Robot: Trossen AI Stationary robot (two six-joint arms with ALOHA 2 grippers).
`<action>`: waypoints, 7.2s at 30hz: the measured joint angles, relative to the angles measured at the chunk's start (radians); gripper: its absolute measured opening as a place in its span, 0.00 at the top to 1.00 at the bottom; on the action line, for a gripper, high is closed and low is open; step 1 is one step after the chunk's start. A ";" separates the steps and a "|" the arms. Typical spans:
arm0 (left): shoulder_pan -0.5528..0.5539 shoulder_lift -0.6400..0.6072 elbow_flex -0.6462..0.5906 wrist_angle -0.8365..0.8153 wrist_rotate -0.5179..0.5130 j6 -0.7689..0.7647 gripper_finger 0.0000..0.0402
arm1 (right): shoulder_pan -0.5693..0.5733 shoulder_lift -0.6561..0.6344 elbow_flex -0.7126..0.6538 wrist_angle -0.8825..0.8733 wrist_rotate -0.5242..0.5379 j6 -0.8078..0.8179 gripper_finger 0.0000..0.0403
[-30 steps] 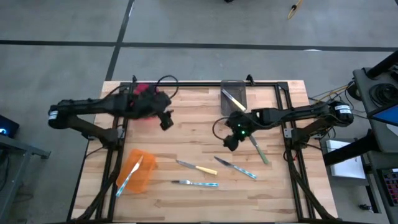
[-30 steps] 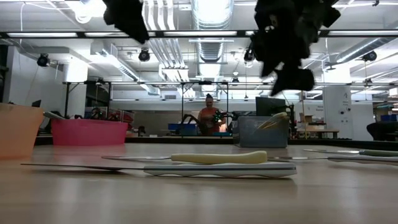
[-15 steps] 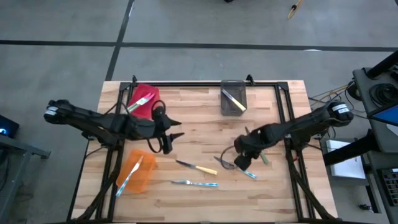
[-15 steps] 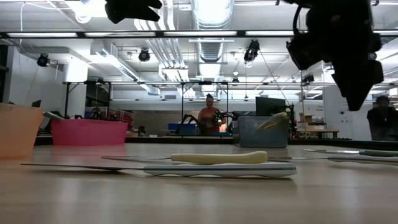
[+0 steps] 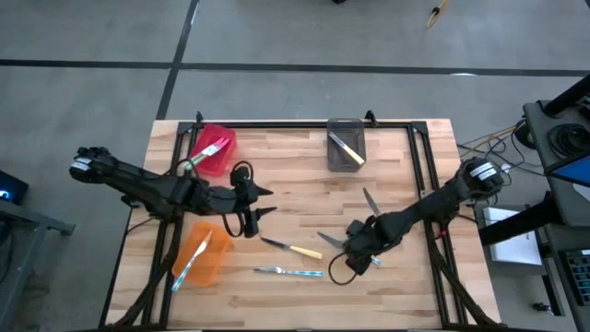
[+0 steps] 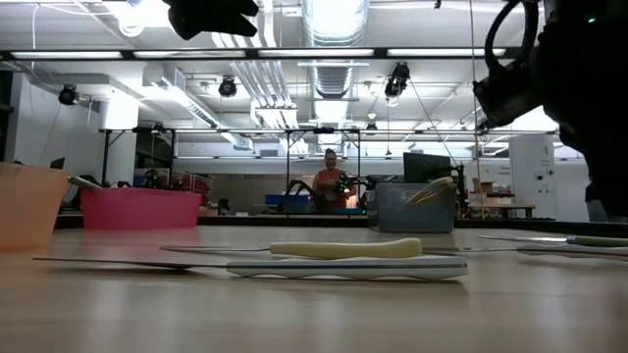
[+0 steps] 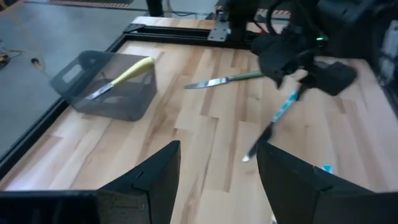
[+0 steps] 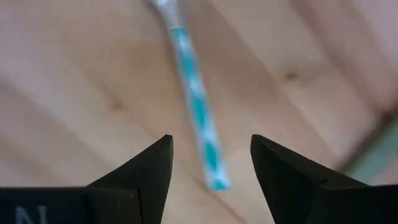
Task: Sort silverware by color (type)
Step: Put the right blue knife into the orange bin
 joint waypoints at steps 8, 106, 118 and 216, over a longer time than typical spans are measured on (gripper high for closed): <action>-0.032 0.000 0.000 0.010 0.001 0.044 0.52 | 0.016 0.166 0.173 -0.113 0.070 -0.122 0.49; -0.100 0.584 0.285 0.742 -0.198 0.285 0.73 | -0.178 -0.444 -0.447 1.720 0.016 -1.553 0.96; -0.100 0.583 0.435 0.449 -0.248 0.159 0.93 | -0.183 -0.445 -0.446 1.714 0.101 -1.545 0.81; -0.431 0.518 0.314 -1.178 1.057 -1.385 0.91 | -0.184 -0.597 -0.447 1.423 0.384 -1.501 0.56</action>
